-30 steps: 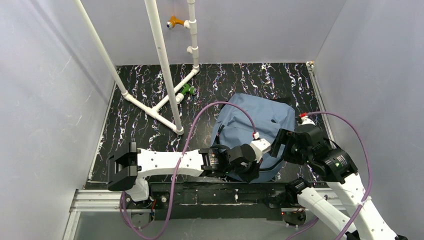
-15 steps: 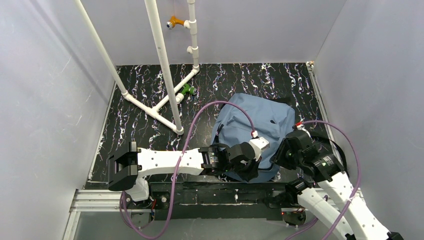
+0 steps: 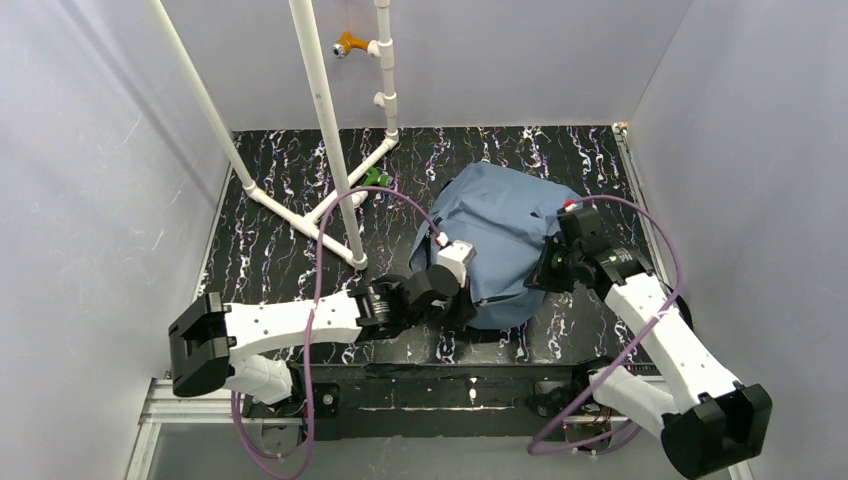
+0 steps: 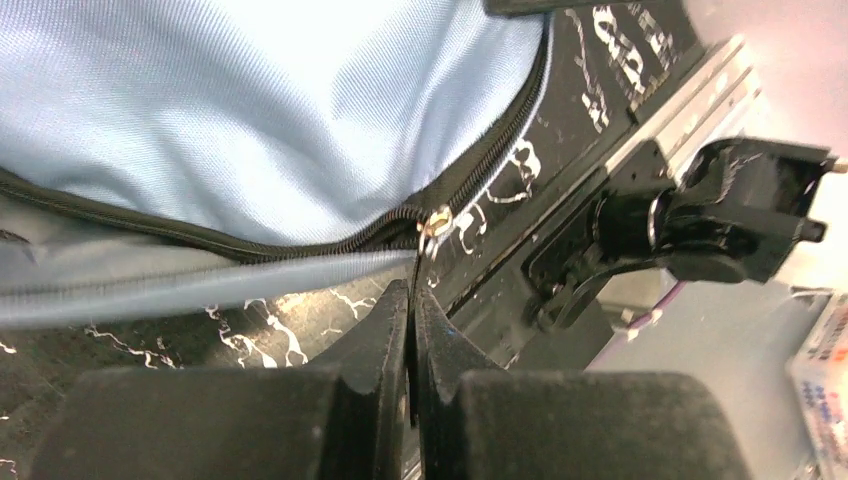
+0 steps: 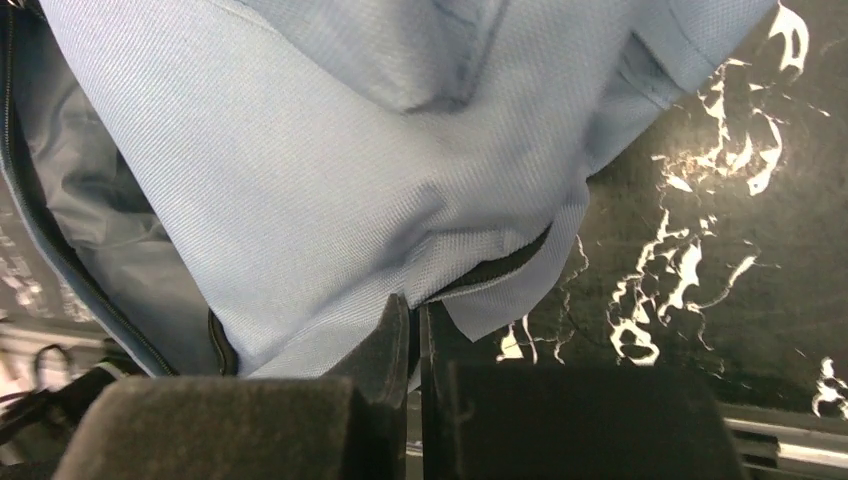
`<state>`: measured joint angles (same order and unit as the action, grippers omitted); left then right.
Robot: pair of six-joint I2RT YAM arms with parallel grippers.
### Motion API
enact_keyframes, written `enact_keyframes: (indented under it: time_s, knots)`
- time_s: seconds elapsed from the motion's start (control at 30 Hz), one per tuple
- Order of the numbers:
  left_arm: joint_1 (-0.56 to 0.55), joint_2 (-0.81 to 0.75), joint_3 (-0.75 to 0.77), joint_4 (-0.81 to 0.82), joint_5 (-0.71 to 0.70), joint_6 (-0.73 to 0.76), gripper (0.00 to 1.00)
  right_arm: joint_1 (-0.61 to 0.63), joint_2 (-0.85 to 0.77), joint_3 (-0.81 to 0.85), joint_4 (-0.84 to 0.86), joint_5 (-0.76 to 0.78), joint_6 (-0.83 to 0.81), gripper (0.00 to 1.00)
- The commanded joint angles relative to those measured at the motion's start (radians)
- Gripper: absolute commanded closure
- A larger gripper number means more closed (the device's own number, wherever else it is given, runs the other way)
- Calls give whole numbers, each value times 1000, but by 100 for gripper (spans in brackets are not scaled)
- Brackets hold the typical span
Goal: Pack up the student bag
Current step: Zip the student bag at the center of the board.
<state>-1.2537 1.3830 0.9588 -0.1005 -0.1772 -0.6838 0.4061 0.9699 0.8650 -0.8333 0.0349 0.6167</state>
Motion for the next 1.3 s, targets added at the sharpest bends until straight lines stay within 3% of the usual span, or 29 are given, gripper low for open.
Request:
enact_keyframes:
  time_s: [0.0, 0.1, 0.27, 0.4, 0.53, 0.67, 0.9, 1.0, 1.1, 1.27]
  knots:
    - [21, -118, -54, -172, -55, 2, 100, -260, 51, 6, 132, 179, -225, 99]
    - [30, -103, -30, -163, -25, 43, 100, -271, 38, 25, 140, 180, -226, 99]
    - [30, 17, 51, -12, 190, 59, 100, -270, 49, 73, 110, 48, -305, 97]
    - [30, 128, 150, 11, 281, 72, 100, -270, 64, 105, 14, -6, -329, 62]
    - [33, 168, 219, -24, 380, 126, 99, -270, -10, 125, -40, -3, -336, 38]
    - [42, 137, 203, -11, 384, 160, 57, -269, -62, 131, -106, -90, -295, 25]
    - [121, 145, 244, -16, 405, 187, 31, -270, -180, 5, -132, -217, -110, 23]
    - [140, 207, 274, -36, 425, 212, 35, -270, -238, -70, -91, -259, -11, 24]
    - [142, 258, 261, 1, 484, 188, 50, -269, -286, -130, -64, -256, 56, 24]
    - [134, 317, 169, 136, 583, 59, 68, -269, -358, -240, -10, -245, 149, 30]
